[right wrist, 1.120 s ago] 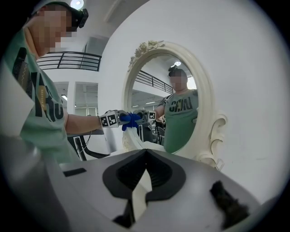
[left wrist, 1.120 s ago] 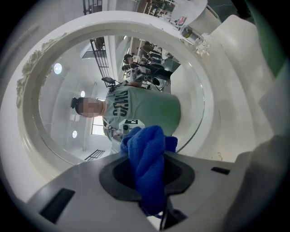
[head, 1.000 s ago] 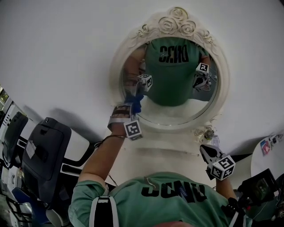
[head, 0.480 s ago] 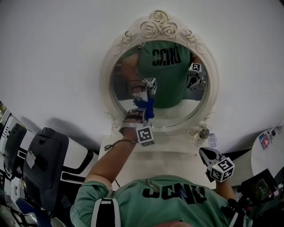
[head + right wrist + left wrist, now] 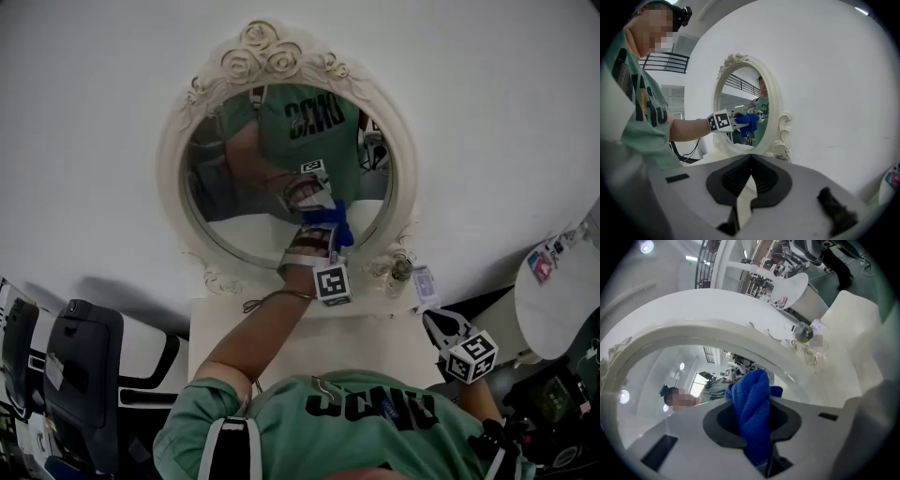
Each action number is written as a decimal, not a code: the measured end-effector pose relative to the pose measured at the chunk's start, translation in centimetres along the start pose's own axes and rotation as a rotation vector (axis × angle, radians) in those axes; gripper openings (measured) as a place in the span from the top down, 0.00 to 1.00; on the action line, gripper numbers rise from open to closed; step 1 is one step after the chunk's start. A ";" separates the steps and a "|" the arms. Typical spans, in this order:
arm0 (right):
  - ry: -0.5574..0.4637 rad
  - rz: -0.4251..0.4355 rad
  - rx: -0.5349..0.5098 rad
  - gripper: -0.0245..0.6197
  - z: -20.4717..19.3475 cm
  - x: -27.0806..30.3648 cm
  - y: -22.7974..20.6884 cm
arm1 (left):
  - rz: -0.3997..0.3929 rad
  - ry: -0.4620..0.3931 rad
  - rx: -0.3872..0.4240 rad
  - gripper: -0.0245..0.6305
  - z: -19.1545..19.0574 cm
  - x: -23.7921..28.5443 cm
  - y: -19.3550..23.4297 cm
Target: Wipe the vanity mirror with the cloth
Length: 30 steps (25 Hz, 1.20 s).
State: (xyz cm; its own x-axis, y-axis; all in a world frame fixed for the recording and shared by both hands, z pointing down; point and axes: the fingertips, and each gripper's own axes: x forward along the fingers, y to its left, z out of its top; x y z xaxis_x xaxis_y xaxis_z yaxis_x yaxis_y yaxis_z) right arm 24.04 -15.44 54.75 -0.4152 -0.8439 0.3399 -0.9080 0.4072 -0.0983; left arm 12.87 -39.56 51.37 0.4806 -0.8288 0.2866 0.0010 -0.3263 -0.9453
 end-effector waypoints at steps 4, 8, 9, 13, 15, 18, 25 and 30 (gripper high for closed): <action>0.004 -0.080 0.026 0.94 -0.9 -3.0 -1.8 | -0.015 -0.110 0.024 0.81 7.3 2.4 -0.5; 0.003 -0.132 0.057 0.94 -2.0 -5.3 -2.7 | 0.001 -0.127 0.064 0.82 10.1 3.4 -1.0; 0.004 -0.139 0.068 0.94 -2.2 -5.5 -2.9 | 0.010 -0.132 0.073 0.82 9.8 3.3 -1.0; 0.007 -0.134 0.067 0.94 -2.0 -5.2 -2.9 | -0.017 -0.150 0.079 0.82 10.3 3.5 -0.9; -0.006 -0.108 0.045 0.94 -1.2 -4.3 -1.9 | -0.021 -0.170 0.069 0.81 10.1 2.6 -0.8; -0.017 -0.059 0.011 0.94 0.2 -2.6 -0.8 | 0.026 -0.187 0.009 0.81 7.9 -0.2 1.2; -0.025 0.073 -0.044 0.94 2.5 2.5 2.7 | 0.068 0.098 -0.021 0.81 -9.7 -6.0 1.5; -0.039 0.160 -0.094 0.94 4.0 5.5 5.8 | 0.070 0.266 -0.027 0.81 -19.4 -9.6 1.0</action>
State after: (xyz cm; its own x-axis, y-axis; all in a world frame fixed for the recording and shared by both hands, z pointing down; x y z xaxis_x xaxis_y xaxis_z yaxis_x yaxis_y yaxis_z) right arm 16.32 -19.11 52.26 -0.5574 -0.7777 0.2906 -0.8218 0.5666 -0.0599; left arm -8.73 -40.72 50.65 0.2319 -0.9388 0.2548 -0.0493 -0.2730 -0.9608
